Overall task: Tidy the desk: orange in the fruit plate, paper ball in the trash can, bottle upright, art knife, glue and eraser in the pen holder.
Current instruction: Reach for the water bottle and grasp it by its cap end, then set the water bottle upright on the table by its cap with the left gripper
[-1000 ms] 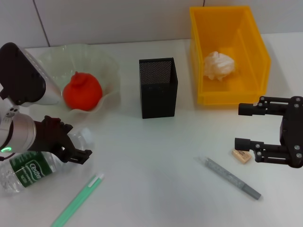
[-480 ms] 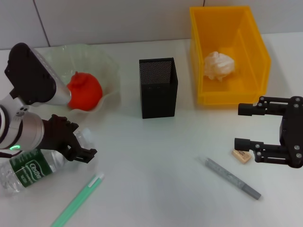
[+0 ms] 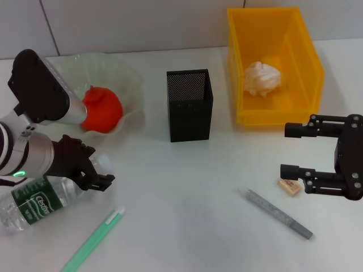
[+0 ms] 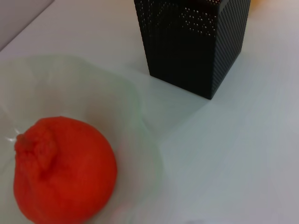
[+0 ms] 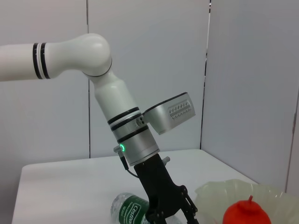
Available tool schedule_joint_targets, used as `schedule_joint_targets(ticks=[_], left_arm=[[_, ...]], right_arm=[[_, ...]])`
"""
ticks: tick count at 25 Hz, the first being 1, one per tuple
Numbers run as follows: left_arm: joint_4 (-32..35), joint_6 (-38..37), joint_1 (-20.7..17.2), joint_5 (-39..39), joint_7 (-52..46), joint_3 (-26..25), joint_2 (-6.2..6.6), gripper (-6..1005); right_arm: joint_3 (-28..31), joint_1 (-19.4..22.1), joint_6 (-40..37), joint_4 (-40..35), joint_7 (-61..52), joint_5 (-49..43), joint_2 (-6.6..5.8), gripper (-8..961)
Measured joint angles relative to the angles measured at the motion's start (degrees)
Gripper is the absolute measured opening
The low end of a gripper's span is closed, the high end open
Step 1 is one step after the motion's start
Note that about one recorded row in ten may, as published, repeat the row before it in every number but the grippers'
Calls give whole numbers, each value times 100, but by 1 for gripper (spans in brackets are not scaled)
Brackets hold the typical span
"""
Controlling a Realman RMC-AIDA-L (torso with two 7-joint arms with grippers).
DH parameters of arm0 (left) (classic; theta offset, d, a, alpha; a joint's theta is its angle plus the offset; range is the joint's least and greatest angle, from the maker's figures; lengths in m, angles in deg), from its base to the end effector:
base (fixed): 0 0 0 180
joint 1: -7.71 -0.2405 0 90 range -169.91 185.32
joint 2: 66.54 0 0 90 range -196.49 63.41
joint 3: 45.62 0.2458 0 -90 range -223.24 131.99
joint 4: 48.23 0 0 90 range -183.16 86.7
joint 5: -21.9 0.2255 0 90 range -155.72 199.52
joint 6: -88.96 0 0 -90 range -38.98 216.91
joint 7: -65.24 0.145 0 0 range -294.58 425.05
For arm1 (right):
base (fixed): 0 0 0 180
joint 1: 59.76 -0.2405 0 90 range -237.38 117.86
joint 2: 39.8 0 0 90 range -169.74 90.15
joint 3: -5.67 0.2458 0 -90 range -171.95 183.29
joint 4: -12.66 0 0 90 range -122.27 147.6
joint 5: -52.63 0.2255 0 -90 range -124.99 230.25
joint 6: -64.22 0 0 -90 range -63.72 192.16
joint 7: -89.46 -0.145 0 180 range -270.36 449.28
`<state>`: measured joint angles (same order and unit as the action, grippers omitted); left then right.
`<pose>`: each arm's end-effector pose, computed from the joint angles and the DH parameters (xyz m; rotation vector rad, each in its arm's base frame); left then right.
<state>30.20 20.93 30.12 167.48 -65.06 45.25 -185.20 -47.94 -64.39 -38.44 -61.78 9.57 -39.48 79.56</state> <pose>-0.2021 0.3545 -0.0265 -2.6200 -0.4799 0.4078 0.2423 0.2534 0.0886 -2.6731 0.1612 0.7822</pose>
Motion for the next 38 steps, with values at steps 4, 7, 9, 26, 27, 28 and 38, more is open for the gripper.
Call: schedule_joint_targets(ticks=[4,7,9,26,27,28,38], left_arm=[[-53,1,26,23,-9,0,1,815],[-147,1,81,23,-28,0,1,765],[-204,1,106,23,-29,0,0,715],[-286,-20,241,23,-56,0,-8,528],[-286,-23,244,23,-57,0,-8,509],[-286,-23,244,23,-57,0,-9,491],[-183,-45,235,-2,-57,17,-9,433]], right_arm=[[0,-3,0,-4,-4,0,0,651],[0,-3,0,-8,-4,0,0,651],[0,-3,0,-5,-3,0,0,651],[-15,-3,32,9,11,0,0,651],[-20,-3,36,9,11,0,0,651],[-23,-3,37,10,11,0,0,651],[-34,-20,52,17,11,0,7,651]])
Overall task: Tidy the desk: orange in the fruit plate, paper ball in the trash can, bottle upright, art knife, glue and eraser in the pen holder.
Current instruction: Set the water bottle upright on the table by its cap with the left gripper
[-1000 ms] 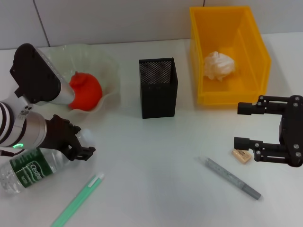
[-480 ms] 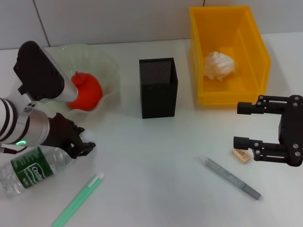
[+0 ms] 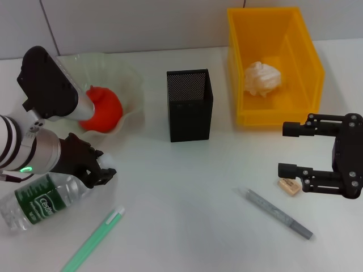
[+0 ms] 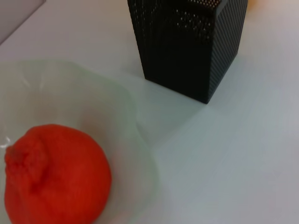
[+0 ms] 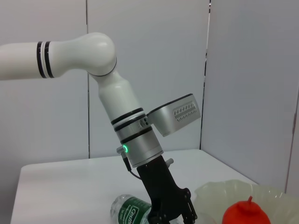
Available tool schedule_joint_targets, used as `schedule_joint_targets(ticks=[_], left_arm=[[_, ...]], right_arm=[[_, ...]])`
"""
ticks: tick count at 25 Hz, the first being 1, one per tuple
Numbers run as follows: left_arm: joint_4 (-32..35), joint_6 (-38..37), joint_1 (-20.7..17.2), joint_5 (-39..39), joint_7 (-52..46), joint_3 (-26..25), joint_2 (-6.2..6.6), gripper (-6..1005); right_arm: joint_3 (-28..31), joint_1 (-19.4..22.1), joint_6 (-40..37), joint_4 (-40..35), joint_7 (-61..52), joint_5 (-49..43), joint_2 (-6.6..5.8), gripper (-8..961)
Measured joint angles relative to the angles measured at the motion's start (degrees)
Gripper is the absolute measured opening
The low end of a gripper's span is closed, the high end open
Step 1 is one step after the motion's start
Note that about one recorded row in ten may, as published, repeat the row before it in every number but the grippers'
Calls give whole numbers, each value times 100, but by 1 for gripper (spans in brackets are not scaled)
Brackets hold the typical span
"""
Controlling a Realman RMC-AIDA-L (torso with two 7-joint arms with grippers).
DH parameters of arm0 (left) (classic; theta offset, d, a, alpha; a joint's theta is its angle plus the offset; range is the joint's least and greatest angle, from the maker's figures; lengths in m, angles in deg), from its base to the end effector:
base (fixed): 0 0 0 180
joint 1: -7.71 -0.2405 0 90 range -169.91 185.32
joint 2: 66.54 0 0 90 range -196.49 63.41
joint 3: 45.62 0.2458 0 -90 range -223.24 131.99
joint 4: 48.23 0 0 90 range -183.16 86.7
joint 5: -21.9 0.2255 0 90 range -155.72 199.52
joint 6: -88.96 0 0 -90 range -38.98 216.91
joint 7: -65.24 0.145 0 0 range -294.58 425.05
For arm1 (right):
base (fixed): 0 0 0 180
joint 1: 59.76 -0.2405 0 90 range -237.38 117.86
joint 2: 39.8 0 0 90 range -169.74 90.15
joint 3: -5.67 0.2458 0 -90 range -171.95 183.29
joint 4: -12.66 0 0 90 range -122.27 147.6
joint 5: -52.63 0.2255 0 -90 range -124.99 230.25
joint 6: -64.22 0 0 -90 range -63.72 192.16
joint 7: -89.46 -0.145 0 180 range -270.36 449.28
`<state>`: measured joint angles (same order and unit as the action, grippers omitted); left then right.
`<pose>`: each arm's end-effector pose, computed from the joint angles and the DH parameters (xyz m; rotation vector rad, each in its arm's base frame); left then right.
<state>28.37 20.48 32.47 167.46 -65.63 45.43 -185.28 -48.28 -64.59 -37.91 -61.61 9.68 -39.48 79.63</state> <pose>-0.1959 0.3589 -0.0316 -2.6382 -0.4737 0.4198 0.2415 0.2552 0.0870 -2.6716 0.1600 0.7823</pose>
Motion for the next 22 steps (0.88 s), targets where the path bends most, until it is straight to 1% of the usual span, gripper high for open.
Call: schedule_joint_targets(ticks=[13,16,22], left_arm=[[303,-146,-107,-21,-22,125,0,433],[473,-152,-189,-27,-48,132,0,433],[1039,-152,-454,-30,-57,214,0,433]], right_arm=[[34,-19,-16,55,0,0,2,652],[34,-27,-7,54,5,0,2,651],[33,-41,6,54,7,0,2,651]])
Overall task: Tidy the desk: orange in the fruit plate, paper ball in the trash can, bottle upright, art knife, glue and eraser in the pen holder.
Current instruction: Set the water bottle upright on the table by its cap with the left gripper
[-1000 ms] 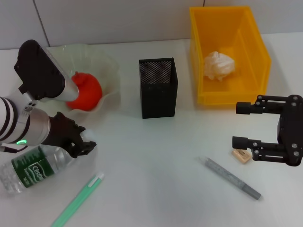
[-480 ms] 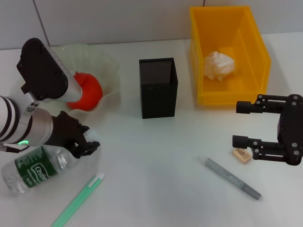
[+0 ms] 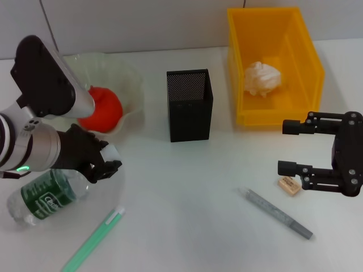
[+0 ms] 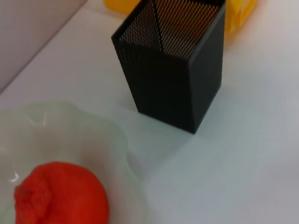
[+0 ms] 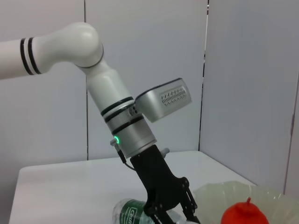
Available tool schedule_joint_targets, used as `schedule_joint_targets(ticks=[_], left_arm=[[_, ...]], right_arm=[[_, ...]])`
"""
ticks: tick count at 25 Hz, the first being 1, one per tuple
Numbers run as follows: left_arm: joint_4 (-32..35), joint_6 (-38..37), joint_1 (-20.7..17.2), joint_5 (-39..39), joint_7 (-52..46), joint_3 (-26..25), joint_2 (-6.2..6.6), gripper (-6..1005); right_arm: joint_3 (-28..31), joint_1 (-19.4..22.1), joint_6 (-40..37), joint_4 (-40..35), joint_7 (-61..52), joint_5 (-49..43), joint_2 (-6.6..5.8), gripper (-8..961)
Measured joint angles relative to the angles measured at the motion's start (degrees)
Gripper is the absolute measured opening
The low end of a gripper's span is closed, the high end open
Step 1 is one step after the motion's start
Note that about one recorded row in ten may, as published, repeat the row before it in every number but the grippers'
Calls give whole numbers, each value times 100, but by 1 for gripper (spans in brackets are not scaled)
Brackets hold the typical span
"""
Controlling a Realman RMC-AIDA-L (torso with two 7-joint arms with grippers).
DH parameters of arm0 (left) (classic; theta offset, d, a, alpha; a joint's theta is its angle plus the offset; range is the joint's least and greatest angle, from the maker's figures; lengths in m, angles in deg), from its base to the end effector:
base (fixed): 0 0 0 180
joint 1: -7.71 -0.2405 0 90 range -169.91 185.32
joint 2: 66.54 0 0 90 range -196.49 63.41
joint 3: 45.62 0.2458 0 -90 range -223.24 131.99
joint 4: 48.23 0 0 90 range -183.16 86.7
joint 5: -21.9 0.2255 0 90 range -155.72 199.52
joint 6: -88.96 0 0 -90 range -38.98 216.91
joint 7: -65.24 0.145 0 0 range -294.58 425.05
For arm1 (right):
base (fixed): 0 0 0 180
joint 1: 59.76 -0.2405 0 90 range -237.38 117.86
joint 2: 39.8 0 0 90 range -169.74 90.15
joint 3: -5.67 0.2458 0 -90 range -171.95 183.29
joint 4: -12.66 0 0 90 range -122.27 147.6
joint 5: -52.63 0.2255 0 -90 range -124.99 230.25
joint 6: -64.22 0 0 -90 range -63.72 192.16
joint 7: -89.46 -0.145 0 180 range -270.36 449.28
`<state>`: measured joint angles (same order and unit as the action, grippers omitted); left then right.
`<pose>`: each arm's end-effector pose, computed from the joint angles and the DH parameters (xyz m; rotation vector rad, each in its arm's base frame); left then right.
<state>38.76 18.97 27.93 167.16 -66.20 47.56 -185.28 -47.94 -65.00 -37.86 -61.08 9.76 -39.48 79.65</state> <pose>-0.1731 0.3452 -0.0194 -2.6289 -0.3832 0.3503 0.2417 0.2568 0.0870 -2.6670 0.1625 0.7886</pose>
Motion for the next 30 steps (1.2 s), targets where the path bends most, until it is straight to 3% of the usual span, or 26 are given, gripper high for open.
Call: schedule_joint_targets(ticks=[18,30], left_arm=[[953,41,-449,-427,-3,-149,12,432],[1139,38,-564,-741,47,-336,24,432]], right_arm=[[0,-66,12,10,10,0,-9,652],[5,-65,13,18,14,0,-9,652]])
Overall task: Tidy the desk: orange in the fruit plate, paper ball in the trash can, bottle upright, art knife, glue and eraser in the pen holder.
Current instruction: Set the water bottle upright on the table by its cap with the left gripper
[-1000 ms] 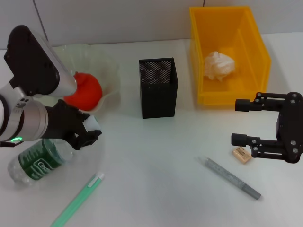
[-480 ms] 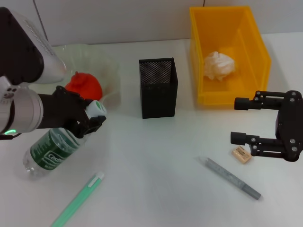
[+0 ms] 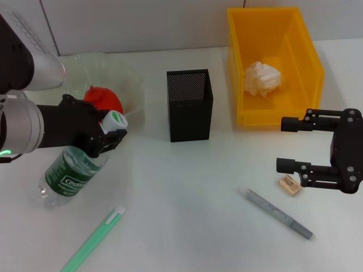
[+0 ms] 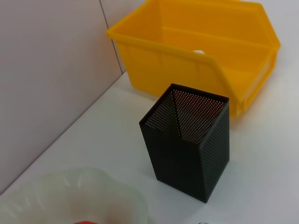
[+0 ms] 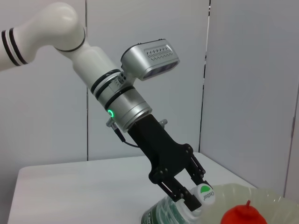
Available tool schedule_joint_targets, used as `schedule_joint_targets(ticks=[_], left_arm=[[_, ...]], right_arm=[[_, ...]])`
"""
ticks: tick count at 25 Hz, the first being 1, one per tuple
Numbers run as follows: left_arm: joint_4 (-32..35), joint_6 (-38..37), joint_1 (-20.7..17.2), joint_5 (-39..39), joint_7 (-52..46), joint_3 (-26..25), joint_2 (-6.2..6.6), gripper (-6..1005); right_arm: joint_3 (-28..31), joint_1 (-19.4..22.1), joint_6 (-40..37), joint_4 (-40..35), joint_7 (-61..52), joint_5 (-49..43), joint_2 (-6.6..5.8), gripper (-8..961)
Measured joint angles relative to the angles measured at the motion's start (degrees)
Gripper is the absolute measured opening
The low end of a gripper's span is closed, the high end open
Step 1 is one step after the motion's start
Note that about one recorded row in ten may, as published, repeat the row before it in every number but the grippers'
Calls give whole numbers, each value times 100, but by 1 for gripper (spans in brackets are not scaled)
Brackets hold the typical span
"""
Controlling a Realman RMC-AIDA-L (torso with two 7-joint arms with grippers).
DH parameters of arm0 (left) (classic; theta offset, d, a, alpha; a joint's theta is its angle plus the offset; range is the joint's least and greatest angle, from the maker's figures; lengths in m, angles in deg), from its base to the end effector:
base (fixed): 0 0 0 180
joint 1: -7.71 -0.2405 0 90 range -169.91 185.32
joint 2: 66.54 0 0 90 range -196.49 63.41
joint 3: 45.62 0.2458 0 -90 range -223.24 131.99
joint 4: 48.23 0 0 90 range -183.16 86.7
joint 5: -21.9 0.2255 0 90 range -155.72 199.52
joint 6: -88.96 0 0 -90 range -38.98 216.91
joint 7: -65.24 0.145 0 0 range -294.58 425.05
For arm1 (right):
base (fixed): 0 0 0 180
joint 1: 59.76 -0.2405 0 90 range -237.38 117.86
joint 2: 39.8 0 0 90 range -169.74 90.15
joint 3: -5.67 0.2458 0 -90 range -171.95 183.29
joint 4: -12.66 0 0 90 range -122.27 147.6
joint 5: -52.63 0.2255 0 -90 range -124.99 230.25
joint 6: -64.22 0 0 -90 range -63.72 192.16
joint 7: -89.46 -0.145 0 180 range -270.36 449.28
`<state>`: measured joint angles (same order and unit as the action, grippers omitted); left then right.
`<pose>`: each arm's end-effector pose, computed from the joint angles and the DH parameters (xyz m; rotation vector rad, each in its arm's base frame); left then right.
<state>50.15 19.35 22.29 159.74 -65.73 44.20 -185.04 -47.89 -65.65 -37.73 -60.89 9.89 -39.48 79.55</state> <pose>-0.1454 0.3354 0.0155 -2.5742 -0.3671 0.0939 0.2397 0.2598 0.0873 -2.6677 0.1493 0.7897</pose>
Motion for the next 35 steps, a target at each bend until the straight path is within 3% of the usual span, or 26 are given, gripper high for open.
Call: schedule_joint_targets(ticks=[35], left_arm=[[186,239,-326,-377,80,-415,2,433]], right_arm=[[4,-25,0,56,3,-4,0,651]])
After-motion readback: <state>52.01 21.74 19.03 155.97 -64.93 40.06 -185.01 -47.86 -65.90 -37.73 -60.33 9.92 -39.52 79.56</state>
